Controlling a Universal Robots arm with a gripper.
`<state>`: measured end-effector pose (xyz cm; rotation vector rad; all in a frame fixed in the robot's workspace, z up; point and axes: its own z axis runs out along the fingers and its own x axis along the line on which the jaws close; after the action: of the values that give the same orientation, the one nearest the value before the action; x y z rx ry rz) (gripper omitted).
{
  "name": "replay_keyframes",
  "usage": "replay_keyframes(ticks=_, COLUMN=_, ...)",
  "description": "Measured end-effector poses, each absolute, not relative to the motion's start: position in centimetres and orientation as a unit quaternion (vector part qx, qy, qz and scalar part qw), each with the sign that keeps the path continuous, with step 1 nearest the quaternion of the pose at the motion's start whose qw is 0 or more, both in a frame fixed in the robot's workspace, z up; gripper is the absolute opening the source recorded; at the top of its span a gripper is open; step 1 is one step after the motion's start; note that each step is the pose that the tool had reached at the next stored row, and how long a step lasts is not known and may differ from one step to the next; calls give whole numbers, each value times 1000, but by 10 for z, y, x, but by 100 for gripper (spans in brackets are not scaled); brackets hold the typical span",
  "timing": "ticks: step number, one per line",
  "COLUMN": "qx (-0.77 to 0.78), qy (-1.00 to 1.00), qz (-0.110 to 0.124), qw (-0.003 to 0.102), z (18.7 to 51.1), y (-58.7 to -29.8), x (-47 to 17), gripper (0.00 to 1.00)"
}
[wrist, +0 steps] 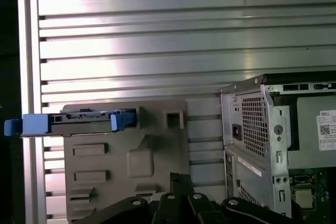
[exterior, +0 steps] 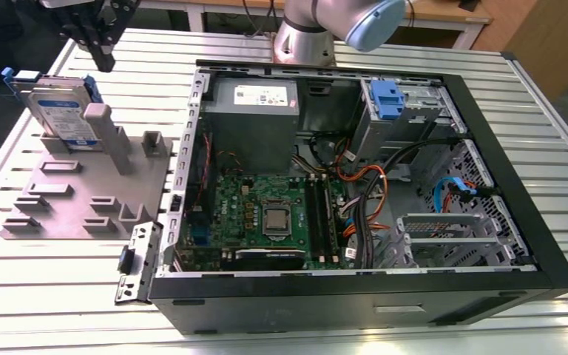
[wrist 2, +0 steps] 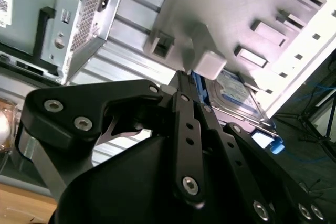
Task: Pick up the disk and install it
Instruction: 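Reach for the disk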
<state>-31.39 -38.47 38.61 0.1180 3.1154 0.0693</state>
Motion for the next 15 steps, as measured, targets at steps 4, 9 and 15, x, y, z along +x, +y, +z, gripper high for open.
replay_keyframes(ticks=4, qx=38, qy=999, qz=22, qw=10, z=385, y=-384, x=-325, gripper=11)
replay_keyframes(ticks=9, qx=38, qy=999, qz=22, qw=10, z=384, y=-384, x=-330, gripper=11)
replay_keyframes(ticks=15, qx=38, qy=999, qz=22, qw=10, z=384, y=-384, x=-330, gripper=11)
